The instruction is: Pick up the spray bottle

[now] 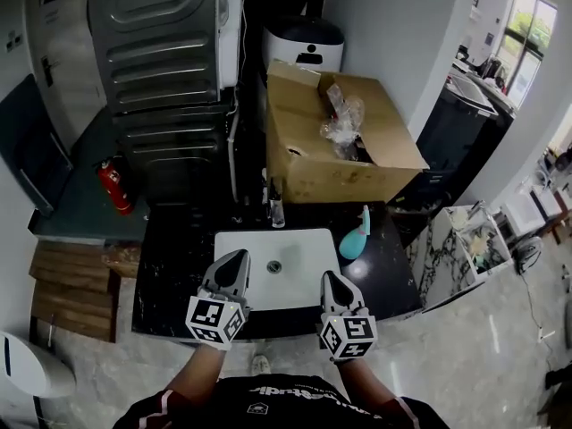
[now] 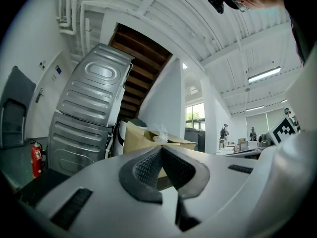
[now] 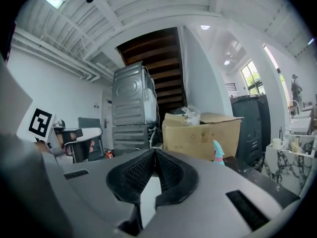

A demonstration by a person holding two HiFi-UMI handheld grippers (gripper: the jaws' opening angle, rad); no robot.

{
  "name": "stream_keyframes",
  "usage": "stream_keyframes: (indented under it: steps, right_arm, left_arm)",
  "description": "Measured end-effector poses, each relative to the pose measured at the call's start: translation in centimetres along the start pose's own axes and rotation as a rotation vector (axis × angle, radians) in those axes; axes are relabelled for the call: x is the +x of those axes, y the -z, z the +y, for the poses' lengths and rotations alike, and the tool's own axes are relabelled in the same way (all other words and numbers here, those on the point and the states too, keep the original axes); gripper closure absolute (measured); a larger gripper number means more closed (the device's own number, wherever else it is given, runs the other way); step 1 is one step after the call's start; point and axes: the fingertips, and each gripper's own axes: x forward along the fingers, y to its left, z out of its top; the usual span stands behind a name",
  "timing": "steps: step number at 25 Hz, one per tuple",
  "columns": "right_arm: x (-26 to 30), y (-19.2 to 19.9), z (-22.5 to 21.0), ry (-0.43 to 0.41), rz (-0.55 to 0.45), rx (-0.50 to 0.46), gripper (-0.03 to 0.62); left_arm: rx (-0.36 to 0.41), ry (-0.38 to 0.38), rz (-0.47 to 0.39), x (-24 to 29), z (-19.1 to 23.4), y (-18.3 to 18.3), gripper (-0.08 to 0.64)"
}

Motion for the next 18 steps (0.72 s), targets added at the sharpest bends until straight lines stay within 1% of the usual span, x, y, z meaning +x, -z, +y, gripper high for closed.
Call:
stream_keyframes:
  steps: [5,11,15,16,18]
  right_arm:
    - [2.5,-0.8,-0.4,0.025,-0.014,-0.013,0.555]
    - [3.9,-1.1,-2.6,0.051,-0.028,-0.018,0.552]
    - [4.8,-1.3,-4.8,0.055,-0.045,-0.011,0.551]
    - [5.0,-1.4,-5.4,0.055,-0.048,-0.009,0.542]
    - [5.5,-1.6,-6.4,0.051,-0.053,-0.007,0.479]
  left_arm:
    - [-0.035,0.035,0.010,2.9,1.6,0.7,0.545]
    - [-0.075,0.069,0.017,5.9,1.2,1.9,0.545]
    - [-0.073,0.082,0.022,8.2,0.2,2.3,0.545]
    - [-0.072,0.085,0.023,8.7,-0.1,2.3,0.545]
    - [-0.063,0.092,0.022,9.7,-0.7,2.1,0.545]
